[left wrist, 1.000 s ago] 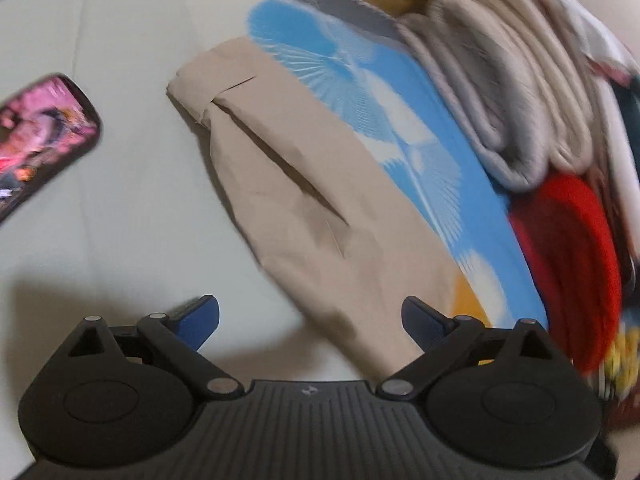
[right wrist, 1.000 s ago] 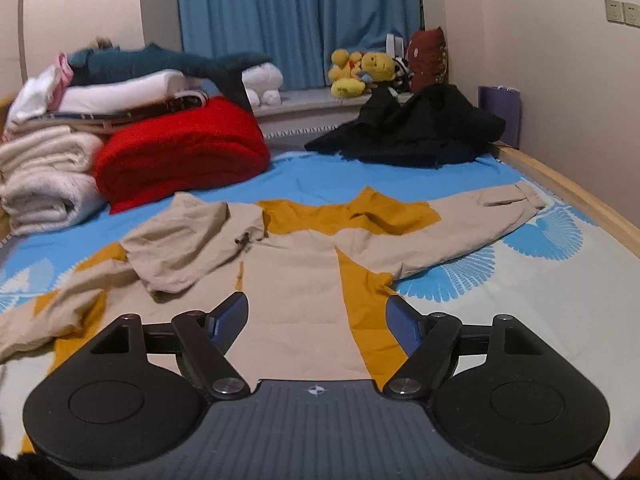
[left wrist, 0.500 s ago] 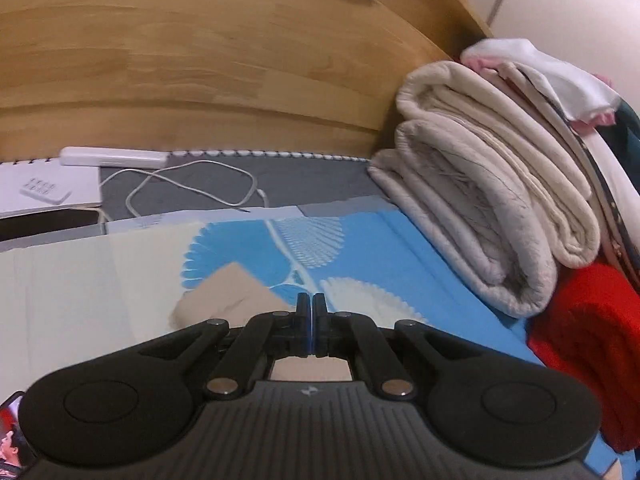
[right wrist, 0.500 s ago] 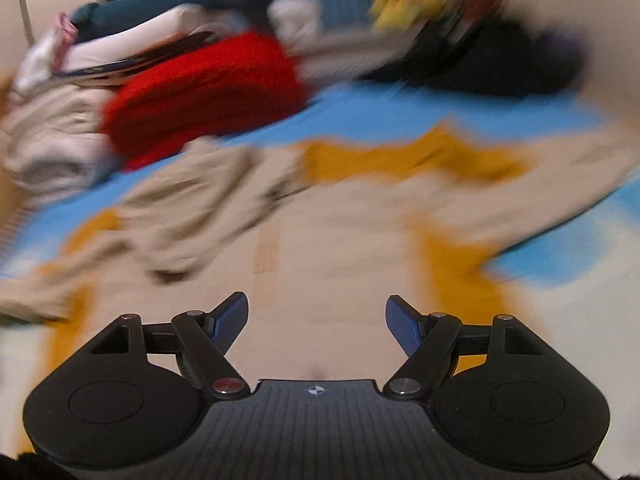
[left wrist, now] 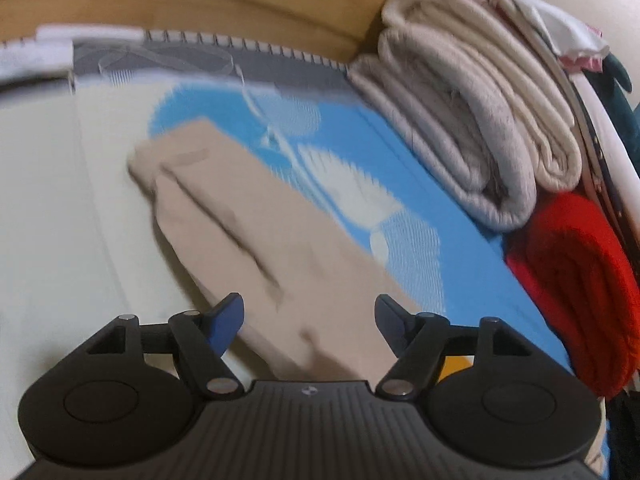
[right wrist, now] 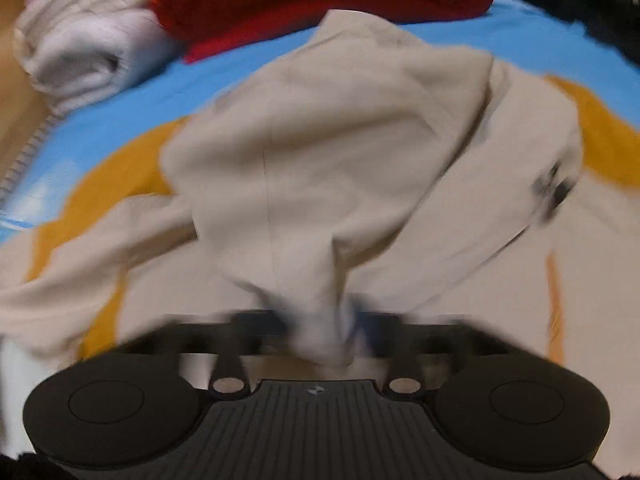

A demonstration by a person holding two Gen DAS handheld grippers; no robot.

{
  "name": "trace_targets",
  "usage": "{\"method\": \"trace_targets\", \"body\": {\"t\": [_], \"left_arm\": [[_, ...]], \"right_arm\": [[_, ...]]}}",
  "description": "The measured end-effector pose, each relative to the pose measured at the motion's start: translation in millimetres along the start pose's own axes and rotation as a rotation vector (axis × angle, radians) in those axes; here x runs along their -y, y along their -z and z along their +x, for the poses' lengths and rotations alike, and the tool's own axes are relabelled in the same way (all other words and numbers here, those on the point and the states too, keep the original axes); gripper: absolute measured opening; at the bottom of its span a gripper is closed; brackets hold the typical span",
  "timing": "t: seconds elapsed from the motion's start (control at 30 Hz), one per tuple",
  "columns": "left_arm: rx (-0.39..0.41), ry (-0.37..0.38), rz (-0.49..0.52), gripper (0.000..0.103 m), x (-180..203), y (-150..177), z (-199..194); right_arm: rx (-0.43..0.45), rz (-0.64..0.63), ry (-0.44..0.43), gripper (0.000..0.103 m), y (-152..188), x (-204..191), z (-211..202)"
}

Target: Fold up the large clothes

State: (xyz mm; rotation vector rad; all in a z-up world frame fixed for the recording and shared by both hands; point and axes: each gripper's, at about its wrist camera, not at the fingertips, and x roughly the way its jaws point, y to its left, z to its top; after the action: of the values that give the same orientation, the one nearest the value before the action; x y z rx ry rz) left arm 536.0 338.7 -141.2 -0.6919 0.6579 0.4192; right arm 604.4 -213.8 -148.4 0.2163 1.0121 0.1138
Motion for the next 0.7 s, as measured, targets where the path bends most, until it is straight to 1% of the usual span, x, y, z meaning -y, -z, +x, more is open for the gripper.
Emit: {"method": "trace_targets", "body": {"t": [0.03,0.07,0.1,0.13,0.17,0.2,0.23,0.27,0.3,0.33,0.37,0.4,0.47,0.53,0.57,0.6,0.63,0.7], "left_arm": [[-0.016,-0.008,0.006,0.076,0.3,2.6,4.2],[-0.028,-0.013,0.018,0.076,0.8,5.5,8.0],[-0.028,-0.013,0.029,0.076,1.5,7.7,9.7],[-0.029,-0.019,0.037,0.076,2.3,8.8,11.3],[-0.031,-0.023,0.039,0.076,2.2,9.4,11.8],[-0.035,-0.022,0.038,0.076,1.1,10.4,12.1],[-0.038,-0.020,0.034,0.077,0.8,9.8,12.2],[-0.045,-0.018,0.024,0.079,-0.6,9.3,12.5],[-0.054,-0.010,0.009,0.080,-3.1,9.3,13.5],[-0.065,-0.003,0.000,0.082,-3.9,8.6,14.6],[-0.081,0.000,-0.011,0.083,-5.5,8.9,16.2],[-0.099,-0.001,-0.023,0.083,-7.2,9.8,17.7],[-0.129,-0.001,-0.049,0.083,-10.0,11.7,16.8],[-0.175,0.016,-0.083,0.083,-13.9,13.3,12.4],[-0.194,0.031,-0.098,0.084,-16.6,14.4,8.6],[-0.200,0.039,-0.107,0.085,-19.2,16.3,3.9],[-0.198,0.032,-0.110,0.088,-20.9,18.6,0.1],[-0.181,0.014,-0.117,0.095,-24.4,22.2,-0.6]], "right_arm": [[0.002,-0.006,0.008,0.004,-10.3,0.4,-2.4],[0.020,-0.041,0.032,0.002,-22.8,-2.0,-8.3],[0.064,-0.082,0.068,0.002,-37.1,-5.3,-16.6],[0.142,-0.111,0.124,0.002,-62.6,-6.1,-27.3],[0.229,-0.106,0.173,0.002,-85.7,-4.8,-38.8],[0.367,-0.060,0.258,0.003,-115.3,1.1,-56.0],[0.496,0.005,0.328,0.013,-135.9,11.0,-72.1],[0.617,0.074,0.393,0.052,-150.0,17.8,-88.6],[0.693,0.112,0.447,0.074,-158.1,24.4,-102.6],[0.719,0.110,0.447,0.091,-158.2,30.5,-109.7],[0.726,0.085,0.414,0.089,-152.3,36.9,-113.5],[0.700,0.055,0.389,0.089,-144.3,42.2,-112.6],[0.597,0.034,0.342,0.089,-115.5,56.3,-105.8],[0.508,0.062,0.253,0.087,-77.4,74.4,-102.1],[0.480,0.084,0.212,0.087,-56.5,82.0,-104.4],[0.462,0.103,0.181,0.087,-40.7,86.4,-108.4],[0.450,0.118,0.146,0.087,-16.7,95.3,-117.8],[0.442,0.135,0.121,0.087,20.0,110.4,-135.7]]}}
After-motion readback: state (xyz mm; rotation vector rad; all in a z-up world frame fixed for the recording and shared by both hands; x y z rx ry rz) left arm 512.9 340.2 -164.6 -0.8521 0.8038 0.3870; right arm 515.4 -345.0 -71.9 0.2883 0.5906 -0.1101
